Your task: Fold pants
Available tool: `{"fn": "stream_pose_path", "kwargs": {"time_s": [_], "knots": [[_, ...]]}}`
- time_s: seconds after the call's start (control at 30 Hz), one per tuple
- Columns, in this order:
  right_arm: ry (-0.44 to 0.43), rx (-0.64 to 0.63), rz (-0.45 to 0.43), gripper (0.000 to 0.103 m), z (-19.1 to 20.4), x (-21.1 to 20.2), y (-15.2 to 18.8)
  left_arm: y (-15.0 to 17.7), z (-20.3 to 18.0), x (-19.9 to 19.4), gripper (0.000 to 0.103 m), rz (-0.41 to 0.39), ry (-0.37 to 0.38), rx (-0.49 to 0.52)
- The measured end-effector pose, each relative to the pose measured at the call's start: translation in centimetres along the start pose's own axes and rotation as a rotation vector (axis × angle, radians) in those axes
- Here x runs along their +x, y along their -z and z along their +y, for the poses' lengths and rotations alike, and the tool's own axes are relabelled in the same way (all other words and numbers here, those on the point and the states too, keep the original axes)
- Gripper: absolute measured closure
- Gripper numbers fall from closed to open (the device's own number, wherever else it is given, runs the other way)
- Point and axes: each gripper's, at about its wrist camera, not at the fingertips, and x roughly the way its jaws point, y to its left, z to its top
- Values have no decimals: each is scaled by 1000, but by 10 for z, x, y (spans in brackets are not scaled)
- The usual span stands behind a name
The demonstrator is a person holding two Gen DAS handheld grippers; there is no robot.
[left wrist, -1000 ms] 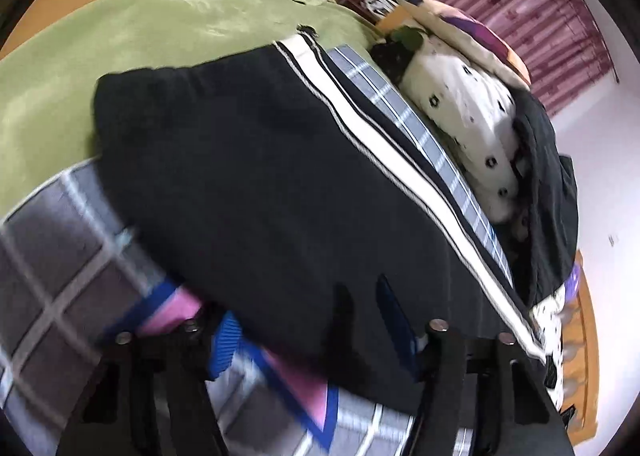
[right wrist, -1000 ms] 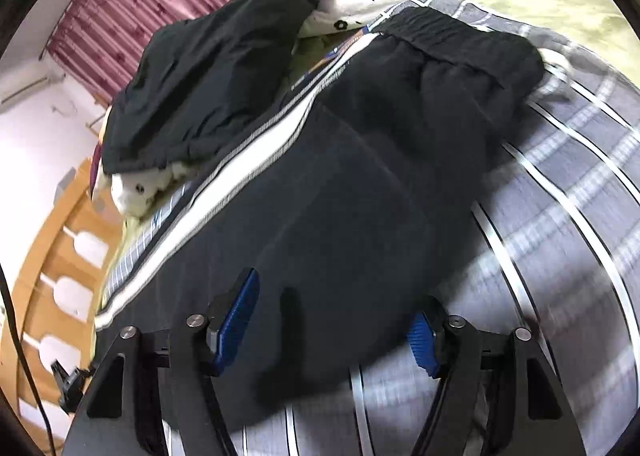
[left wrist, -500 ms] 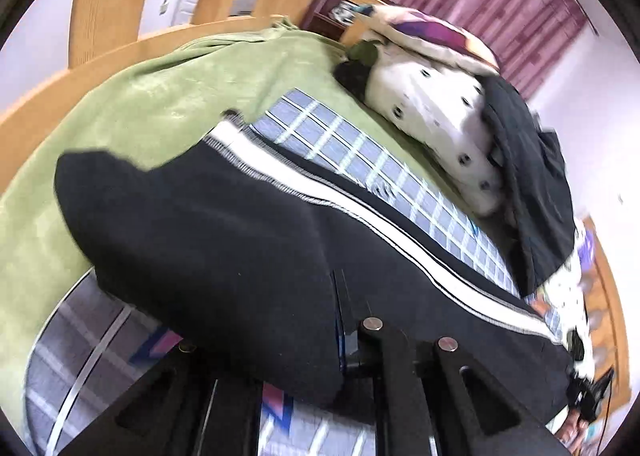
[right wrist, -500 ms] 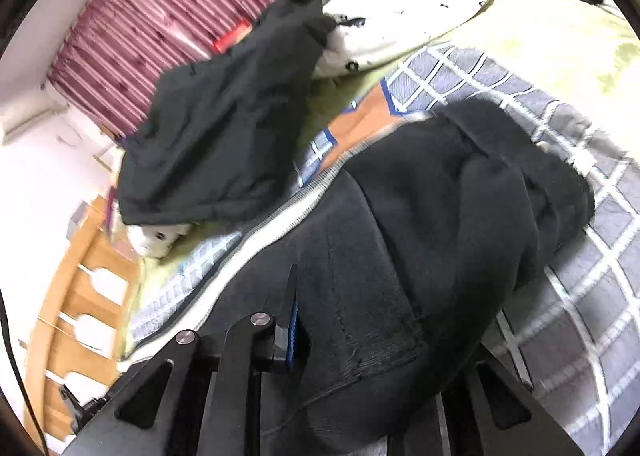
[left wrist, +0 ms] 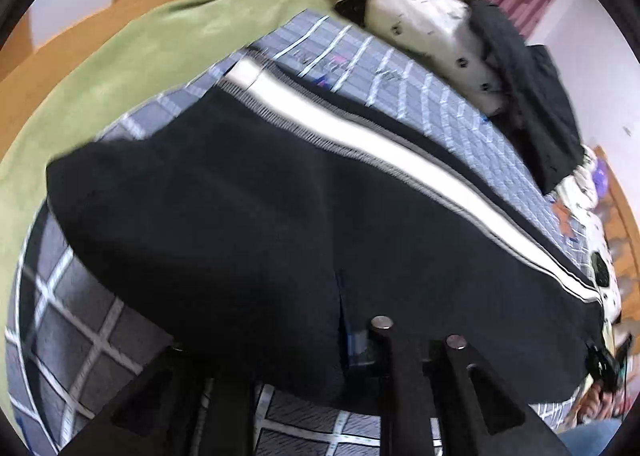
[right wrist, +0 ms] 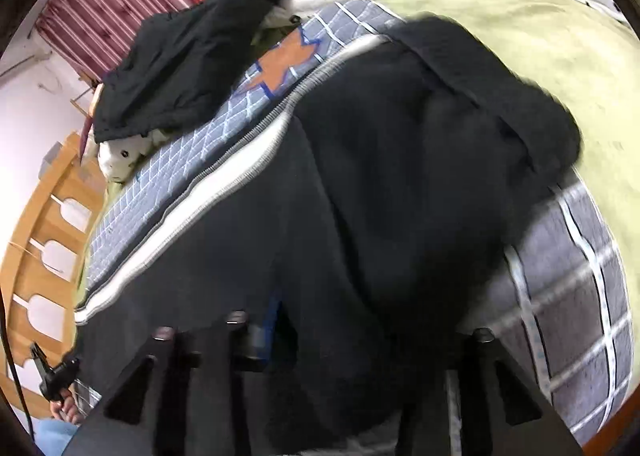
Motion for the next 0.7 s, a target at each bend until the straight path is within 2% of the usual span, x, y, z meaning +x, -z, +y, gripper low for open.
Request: {"fn": "stream_pose_path", "kwargs": {"time_s": [0.07, 0.13, 0.27, 0.4, 0.47, 0.5, 0.53, 0.57, 0.6, 0.63, 0.67, 0.7], "knots": [[-6, 22, -46, 54, -4, -13, 0, 3, 6, -2, 61, 11, 7, -46], [-15, 45, -105, 45, -8, -25, -4, 9, 10, -7, 42, -17, 23, -53], [-67, 150, -119, 41, -28, -12, -19, 22, 19, -16, 37, -89, 14, -58], [-115, 266, -154, 39, -38, 10, -34, 25, 33, -19, 36, -138, 37, -125], [-81, 259, -148, 39, -29, 16, -44, 19, 42, -18, 36, -164, 38, -178], [-56, 241, -144, 44, -24, 16, -48, 16, 47, -17, 36, -172, 40, -202], [-22, 212, -152, 61, -18, 14, -52, 11, 54, -15, 36, -184, 48, -243], [-4, 191, -161, 68, -15, 12, -55, 6, 60, -13, 36, -197, 54, -284], [2, 155, -171, 78, -11, 8, -60, 2, 62, -10, 44, -201, 48, -304], [-5, 130, -187, 83, -9, 0, -64, -5, 65, -8, 76, -208, 17, -318], [-17, 119, -205, 84, -10, -9, -66, -14, 66, -9, 90, -221, -17, -311], [-42, 114, -235, 86, -8, -18, -69, -15, 69, -14, 91, -238, -8, -302]]}}
